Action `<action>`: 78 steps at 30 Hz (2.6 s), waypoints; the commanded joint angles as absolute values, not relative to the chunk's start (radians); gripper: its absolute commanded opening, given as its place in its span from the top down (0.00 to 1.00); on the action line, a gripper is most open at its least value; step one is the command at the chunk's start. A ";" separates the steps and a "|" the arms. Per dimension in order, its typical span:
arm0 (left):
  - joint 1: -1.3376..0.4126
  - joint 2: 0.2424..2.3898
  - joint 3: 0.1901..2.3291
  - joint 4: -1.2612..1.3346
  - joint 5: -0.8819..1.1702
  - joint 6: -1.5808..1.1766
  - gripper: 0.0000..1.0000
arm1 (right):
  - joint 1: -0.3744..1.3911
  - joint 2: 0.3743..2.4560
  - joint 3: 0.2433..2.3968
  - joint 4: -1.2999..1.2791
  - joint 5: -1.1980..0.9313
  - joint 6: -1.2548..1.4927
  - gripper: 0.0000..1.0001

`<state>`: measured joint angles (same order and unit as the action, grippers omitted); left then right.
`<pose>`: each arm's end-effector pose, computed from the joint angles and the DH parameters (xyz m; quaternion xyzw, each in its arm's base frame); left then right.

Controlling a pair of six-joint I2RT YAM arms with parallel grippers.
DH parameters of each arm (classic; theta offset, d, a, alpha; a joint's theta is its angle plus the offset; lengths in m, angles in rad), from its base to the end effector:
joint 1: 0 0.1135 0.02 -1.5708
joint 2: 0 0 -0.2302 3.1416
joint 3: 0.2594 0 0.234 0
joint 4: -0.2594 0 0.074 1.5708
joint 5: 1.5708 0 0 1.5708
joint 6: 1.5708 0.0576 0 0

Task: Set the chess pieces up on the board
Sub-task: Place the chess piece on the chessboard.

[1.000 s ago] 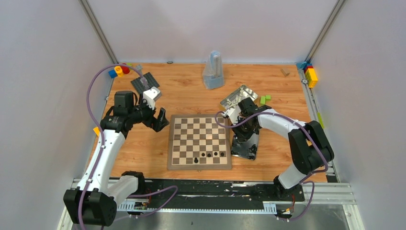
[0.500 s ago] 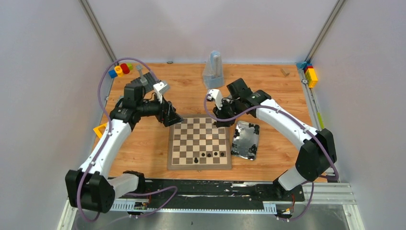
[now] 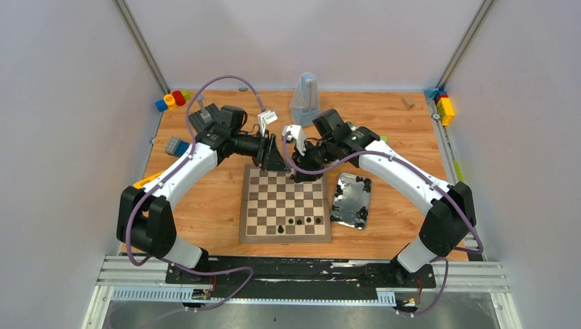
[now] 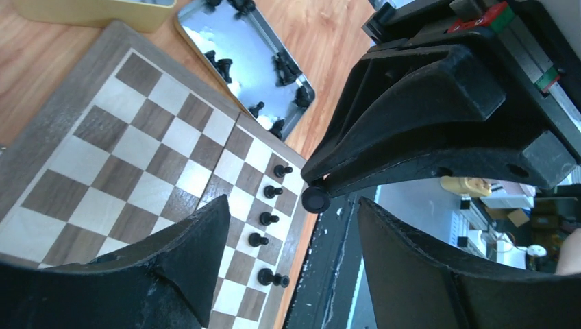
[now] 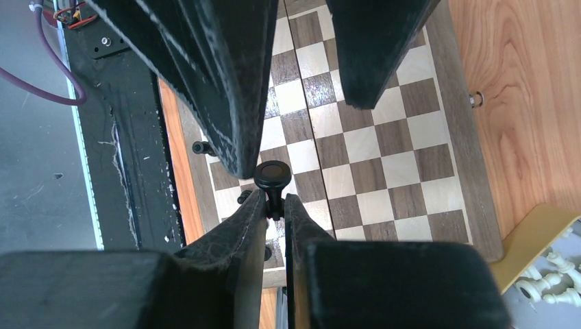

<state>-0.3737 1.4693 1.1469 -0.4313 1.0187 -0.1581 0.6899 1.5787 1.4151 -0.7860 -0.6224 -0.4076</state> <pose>0.2672 -0.1574 0.2565 0.2788 0.7757 -0.5229 0.2171 0.2293 0.2328 0.2678 -0.5526 0.7245 0.3296 0.2470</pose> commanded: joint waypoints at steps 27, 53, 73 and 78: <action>-0.442 1.541 1.210 -0.468 1.092 -0.125 0.45 | 0.695 1.563 1.437 -0.737 -0.638 -0.370 1.00; -0.452 1.534 1.191 -0.438 1.134 -0.124 0.91 | 0.693 1.548 1.435 -0.732 -0.611 -0.369 0.85; -0.448 1.424 1.115 -0.165 1.069 -0.186 1.00 | 0.424 1.438 1.391 -0.578 -0.974 -0.121 0.59; -0.449 1.384 0.982 0.240 1.028 -0.350 1.00 | 0.357 1.469 1.370 -0.524 -1.129 -0.030 0.56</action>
